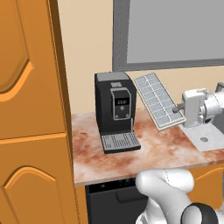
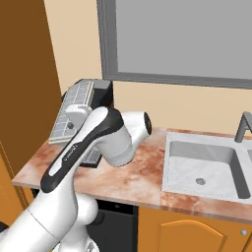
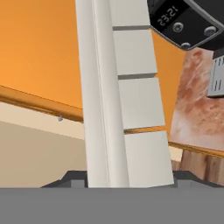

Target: The ice cube tray has been filled with water. Take the tray and place it in the freezer to make ice. Close the freezer door after placing the tray.

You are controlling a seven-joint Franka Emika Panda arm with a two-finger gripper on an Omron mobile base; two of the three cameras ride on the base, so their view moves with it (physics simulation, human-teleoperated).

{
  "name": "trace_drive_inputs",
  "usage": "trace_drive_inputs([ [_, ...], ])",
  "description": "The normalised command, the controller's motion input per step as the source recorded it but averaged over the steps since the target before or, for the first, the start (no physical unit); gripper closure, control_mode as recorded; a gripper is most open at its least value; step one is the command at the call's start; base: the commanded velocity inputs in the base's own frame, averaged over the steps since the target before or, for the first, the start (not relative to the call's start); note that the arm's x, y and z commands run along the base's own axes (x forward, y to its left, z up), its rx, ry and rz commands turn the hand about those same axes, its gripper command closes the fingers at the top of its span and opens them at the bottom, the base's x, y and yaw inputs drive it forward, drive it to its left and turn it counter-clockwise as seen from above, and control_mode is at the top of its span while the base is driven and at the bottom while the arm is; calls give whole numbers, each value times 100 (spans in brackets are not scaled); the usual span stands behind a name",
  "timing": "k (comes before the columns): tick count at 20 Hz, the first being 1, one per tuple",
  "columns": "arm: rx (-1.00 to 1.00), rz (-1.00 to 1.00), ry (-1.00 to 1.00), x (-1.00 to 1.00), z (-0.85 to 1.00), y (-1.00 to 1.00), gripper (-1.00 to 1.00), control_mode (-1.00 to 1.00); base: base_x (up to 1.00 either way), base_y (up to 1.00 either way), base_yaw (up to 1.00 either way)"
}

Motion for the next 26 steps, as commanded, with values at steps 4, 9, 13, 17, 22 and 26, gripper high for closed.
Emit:
trace_drive_inputs([
  [4,0,-12,-1,-32,25,15,100,-100,0,0,0],
  [9,7,-4,8,-26,31,-1,100,-100,0,0,0],
  [13,16,0,23,-6,21,-6,100,-100,0,0,0],
  [17,21,3,28,0,0,-2,100,-100,0,0,0],
  [22,18,3,18,6,0,-5,100,-100,0,0,0],
  [26,4,0,1,1,0,-3,100,-100,0,0,0],
])
